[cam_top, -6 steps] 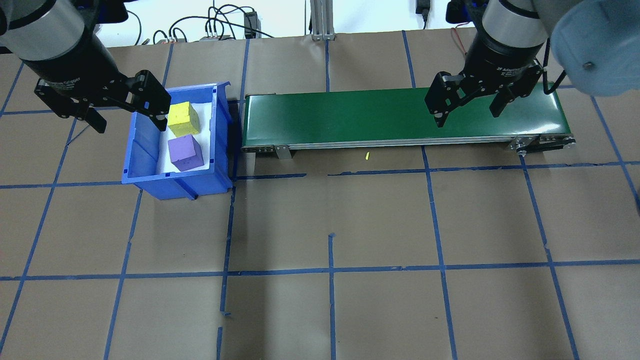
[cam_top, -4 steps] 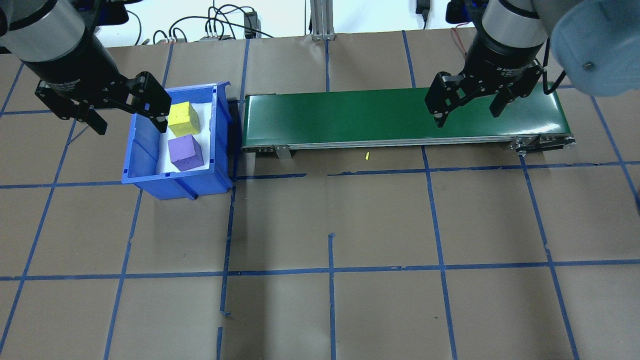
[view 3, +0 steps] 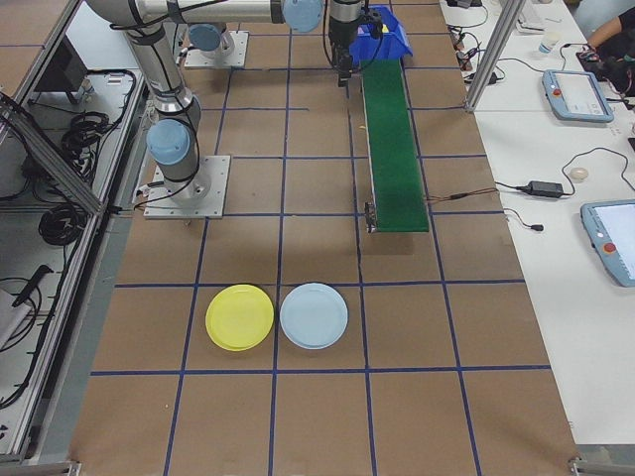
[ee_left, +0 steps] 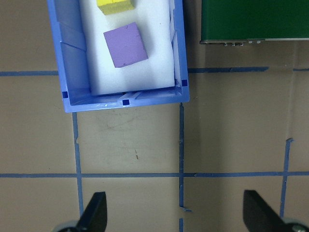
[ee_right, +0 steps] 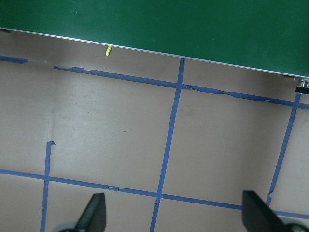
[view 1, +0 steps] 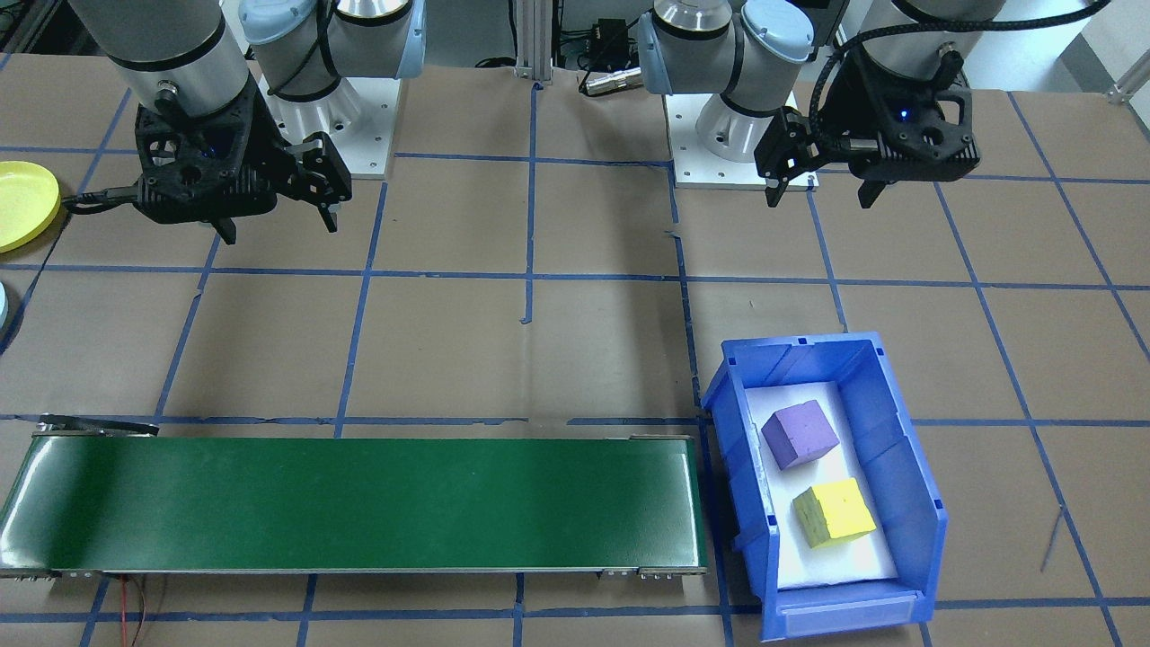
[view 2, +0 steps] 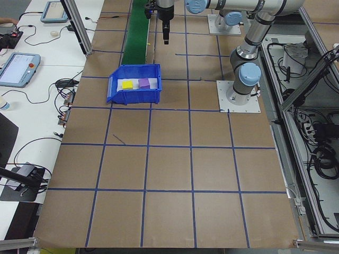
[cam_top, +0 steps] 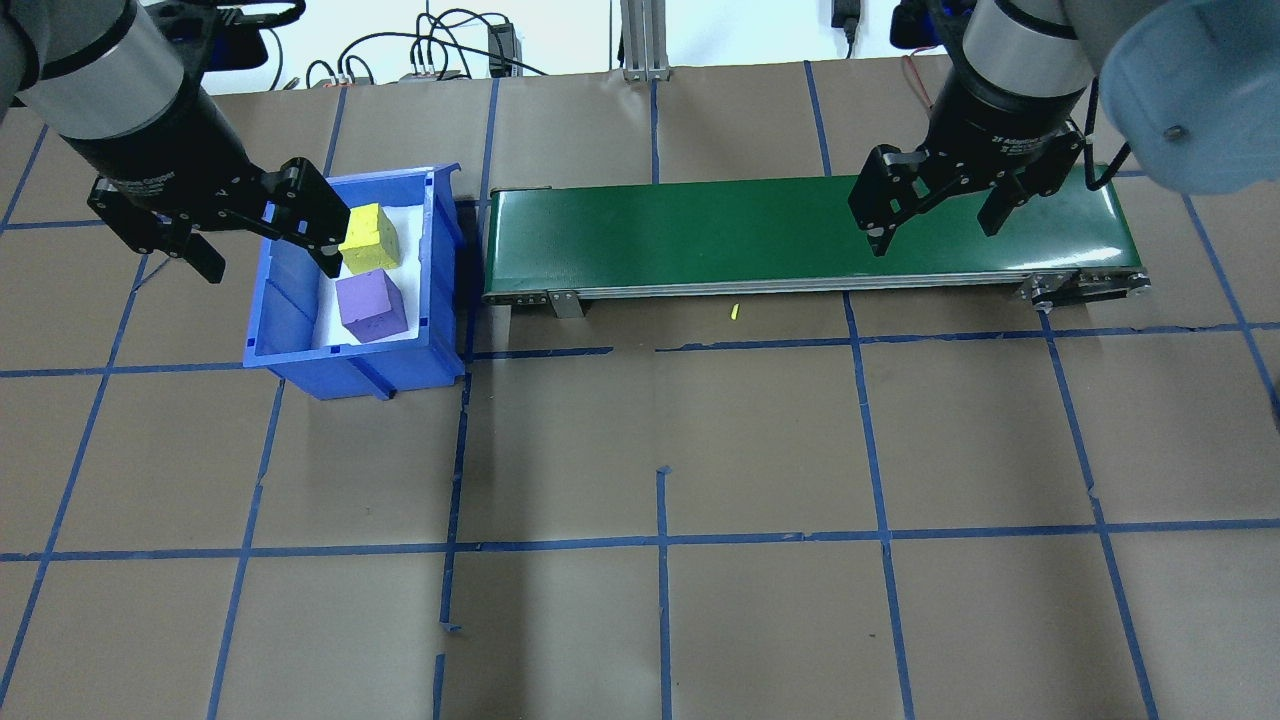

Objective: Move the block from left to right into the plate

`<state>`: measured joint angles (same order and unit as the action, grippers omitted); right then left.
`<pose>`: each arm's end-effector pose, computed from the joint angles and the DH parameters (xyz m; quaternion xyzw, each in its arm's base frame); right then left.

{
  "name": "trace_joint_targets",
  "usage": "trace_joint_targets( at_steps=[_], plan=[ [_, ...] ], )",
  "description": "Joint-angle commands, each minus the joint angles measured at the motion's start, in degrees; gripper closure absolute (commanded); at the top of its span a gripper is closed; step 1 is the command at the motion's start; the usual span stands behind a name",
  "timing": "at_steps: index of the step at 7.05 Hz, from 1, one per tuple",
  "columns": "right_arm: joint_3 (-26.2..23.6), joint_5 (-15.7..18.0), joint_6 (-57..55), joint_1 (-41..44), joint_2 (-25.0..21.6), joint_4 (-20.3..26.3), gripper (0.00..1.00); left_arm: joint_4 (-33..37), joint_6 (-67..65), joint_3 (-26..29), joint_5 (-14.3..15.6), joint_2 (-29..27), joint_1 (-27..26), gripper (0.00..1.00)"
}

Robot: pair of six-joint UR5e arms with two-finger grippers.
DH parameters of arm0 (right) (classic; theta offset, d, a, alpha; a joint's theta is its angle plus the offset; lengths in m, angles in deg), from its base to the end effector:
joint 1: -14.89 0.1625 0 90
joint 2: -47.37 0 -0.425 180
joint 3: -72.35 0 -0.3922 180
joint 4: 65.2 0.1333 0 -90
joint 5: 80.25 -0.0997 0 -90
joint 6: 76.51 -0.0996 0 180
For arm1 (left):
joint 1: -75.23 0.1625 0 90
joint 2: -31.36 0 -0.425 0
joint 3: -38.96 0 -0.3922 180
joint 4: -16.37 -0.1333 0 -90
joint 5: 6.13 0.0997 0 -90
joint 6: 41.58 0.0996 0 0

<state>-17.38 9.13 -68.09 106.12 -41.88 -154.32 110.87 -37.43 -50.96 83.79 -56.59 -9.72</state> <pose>0.1450 -0.4921 0.4822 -0.0840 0.9964 0.0115 0.0061 -0.0914 -0.4821 0.4982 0.0079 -0.9998 -0.0206 0.0024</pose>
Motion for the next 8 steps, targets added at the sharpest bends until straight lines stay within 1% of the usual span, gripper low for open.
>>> trace_joint_targets(
  at_steps=[1,2,3,5,6,8],
  plan=[
    [0.00,0.00,-0.07,0.00,0.04,0.00,0.00,-9.28,1.21,-0.07,-2.03,-9.99,3.02,0.00],
    [0.00,0.00,-0.07,0.00,-0.04,0.09,0.00,-16.47,1.30,-0.16,-1.86,-14.83,3.47,0.00],
    [0.00,0.00,-0.07,0.00,0.04,0.00,0.00,-19.50,2.17,-0.51,-2.03,-17.93,3.74,0.00],
    [0.00,0.00,-0.07,0.00,-0.04,0.09,0.00,-23.38,2.27,-1.39,-1.77,-21.81,4.00,0.00],
    [0.00,0.00,-0.07,0.00,0.04,0.00,0.00,-24.61,2.09,-2.87,-2.03,-22.87,5.74,0.01],
    [0.00,0.00,-0.07,0.00,0.04,0.00,0.00,-31.88,0.61,-8.83,-1.86,-24.37,6.55,0.02]
  ],
)
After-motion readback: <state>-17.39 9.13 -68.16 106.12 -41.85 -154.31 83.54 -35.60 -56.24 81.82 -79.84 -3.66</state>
